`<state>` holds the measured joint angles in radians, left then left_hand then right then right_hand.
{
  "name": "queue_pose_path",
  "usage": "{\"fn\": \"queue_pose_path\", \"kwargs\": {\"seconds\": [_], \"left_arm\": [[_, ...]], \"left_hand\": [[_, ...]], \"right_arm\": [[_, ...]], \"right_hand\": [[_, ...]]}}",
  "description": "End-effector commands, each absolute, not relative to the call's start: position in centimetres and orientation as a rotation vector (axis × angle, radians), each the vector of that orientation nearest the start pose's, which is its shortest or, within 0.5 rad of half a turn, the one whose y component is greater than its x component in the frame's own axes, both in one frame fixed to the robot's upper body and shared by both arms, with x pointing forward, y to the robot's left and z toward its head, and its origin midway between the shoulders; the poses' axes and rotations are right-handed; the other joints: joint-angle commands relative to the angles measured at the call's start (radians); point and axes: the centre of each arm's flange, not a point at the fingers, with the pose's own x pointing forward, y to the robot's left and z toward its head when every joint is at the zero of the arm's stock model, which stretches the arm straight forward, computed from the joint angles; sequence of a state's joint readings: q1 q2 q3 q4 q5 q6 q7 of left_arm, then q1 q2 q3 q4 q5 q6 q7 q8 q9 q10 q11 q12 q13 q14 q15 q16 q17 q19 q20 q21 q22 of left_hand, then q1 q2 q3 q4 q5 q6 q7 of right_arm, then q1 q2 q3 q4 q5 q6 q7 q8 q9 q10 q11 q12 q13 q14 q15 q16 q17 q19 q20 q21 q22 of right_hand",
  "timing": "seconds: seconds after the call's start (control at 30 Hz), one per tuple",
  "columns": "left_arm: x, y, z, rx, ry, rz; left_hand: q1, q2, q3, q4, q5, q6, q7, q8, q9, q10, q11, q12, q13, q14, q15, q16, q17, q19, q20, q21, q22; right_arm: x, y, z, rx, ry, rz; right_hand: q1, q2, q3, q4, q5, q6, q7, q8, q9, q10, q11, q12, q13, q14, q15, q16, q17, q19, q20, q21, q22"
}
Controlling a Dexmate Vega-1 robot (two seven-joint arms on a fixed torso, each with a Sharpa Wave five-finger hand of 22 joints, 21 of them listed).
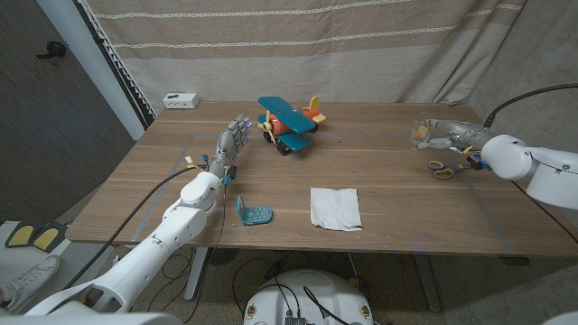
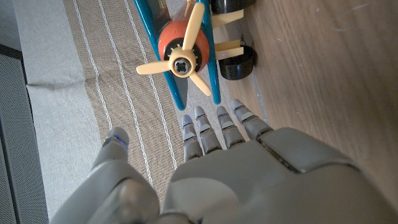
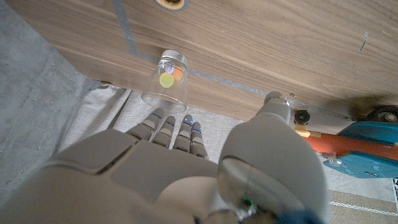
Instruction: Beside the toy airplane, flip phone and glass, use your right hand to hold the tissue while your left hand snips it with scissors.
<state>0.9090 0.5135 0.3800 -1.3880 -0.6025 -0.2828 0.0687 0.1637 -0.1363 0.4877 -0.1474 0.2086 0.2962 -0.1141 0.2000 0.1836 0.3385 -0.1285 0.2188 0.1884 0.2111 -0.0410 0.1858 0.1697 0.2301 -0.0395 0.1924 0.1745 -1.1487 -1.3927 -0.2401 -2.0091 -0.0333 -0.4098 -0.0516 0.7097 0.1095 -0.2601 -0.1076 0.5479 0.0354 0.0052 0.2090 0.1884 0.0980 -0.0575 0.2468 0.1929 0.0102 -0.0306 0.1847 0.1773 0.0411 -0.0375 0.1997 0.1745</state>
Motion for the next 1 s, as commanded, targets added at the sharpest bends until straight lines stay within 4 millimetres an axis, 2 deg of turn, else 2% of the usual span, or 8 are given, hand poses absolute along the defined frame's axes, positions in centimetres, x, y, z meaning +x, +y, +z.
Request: {"fn": "queue_pose_path", "kwargs": {"seconds": [0.03,0.33,0.8,0.87,1.0], "left_arm": [[63.8,27.3,-4.5,-0.024,-0.579,-0.165],[63.7,27.5,-4.5,-0.026,-0.574,-0.157],[63.7,27.4,-4.6,-0.028,-0.571,-0.158],[63.7,27.4,-4.6,-0.028,-0.571,-0.158],[63.8,27.4,-4.6,-0.029,-0.571,-0.158]], "left_hand": [[0.009,0.005,-0.001,0.001,0.002,0.009,-0.001,0.0,0.005,0.01,-0.007,-0.002,0.005,0.008,-0.141,-0.002,0.004,0.002,-0.058,0.004,0.003],[0.01,0.006,-0.001,0.001,0.002,0.01,0.0,0.0,0.005,0.013,0.001,-0.002,0.005,0.008,-0.14,-0.003,0.004,0.002,-0.058,0.004,0.003],[0.009,0.008,-0.001,0.003,0.001,0.01,0.002,-0.001,0.005,0.014,-0.006,-0.003,0.005,0.008,-0.14,-0.003,0.004,0.002,-0.058,0.004,0.003],[0.009,0.009,-0.001,0.003,0.001,0.01,0.002,-0.001,0.005,0.015,0.004,-0.003,0.005,0.008,-0.139,-0.003,0.004,0.002,-0.058,0.004,0.003],[0.009,0.009,-0.001,0.003,0.001,0.01,0.002,-0.001,0.005,0.015,-0.001,-0.003,0.005,0.008,-0.139,-0.003,0.004,0.002,-0.058,0.004,0.003]], "right_arm": [[52.3,-40.9,3.2,-1.494,-0.21,-0.13],[52.4,-41.3,3.2,-1.533,-0.187,-0.125],[52.3,-41.9,3.2,-1.598,-0.144,-0.141],[52.3,-42.0,3.1,-1.596,-0.142,-0.143],[52.3,-42.2,3.0,-1.604,-0.134,-0.144]], "right_hand": [[0.009,-0.001,-0.004,-0.003,0.004,-0.004,-0.002,0.0,0.003,-0.004,-0.001,0.0,0.003,-0.009,-0.078,-0.002,0.001,0.003,-0.003,-0.002,0.003],[0.017,-0.005,-0.005,-0.007,0.004,-0.004,-0.005,0.0,0.003,-0.004,-0.004,0.0,0.003,-0.008,-0.081,-0.001,0.001,0.004,-0.004,-0.003,0.003],[0.035,-0.008,-0.004,-0.015,0.004,0.001,-0.011,0.003,0.003,0.003,-0.01,0.002,0.003,-0.004,-0.089,0.0,0.001,0.011,-0.007,-0.001,0.002],[0.04,-0.007,-0.003,-0.017,0.004,0.005,-0.012,0.005,0.003,0.005,-0.012,0.002,0.003,-0.001,-0.09,0.001,0.001,0.013,-0.008,-0.001,0.002],[0.047,-0.006,-0.002,-0.019,0.005,0.011,-0.014,0.007,0.003,0.01,-0.014,0.004,0.004,0.002,-0.093,0.002,0.0,0.017,-0.01,0.0,0.002]]}}
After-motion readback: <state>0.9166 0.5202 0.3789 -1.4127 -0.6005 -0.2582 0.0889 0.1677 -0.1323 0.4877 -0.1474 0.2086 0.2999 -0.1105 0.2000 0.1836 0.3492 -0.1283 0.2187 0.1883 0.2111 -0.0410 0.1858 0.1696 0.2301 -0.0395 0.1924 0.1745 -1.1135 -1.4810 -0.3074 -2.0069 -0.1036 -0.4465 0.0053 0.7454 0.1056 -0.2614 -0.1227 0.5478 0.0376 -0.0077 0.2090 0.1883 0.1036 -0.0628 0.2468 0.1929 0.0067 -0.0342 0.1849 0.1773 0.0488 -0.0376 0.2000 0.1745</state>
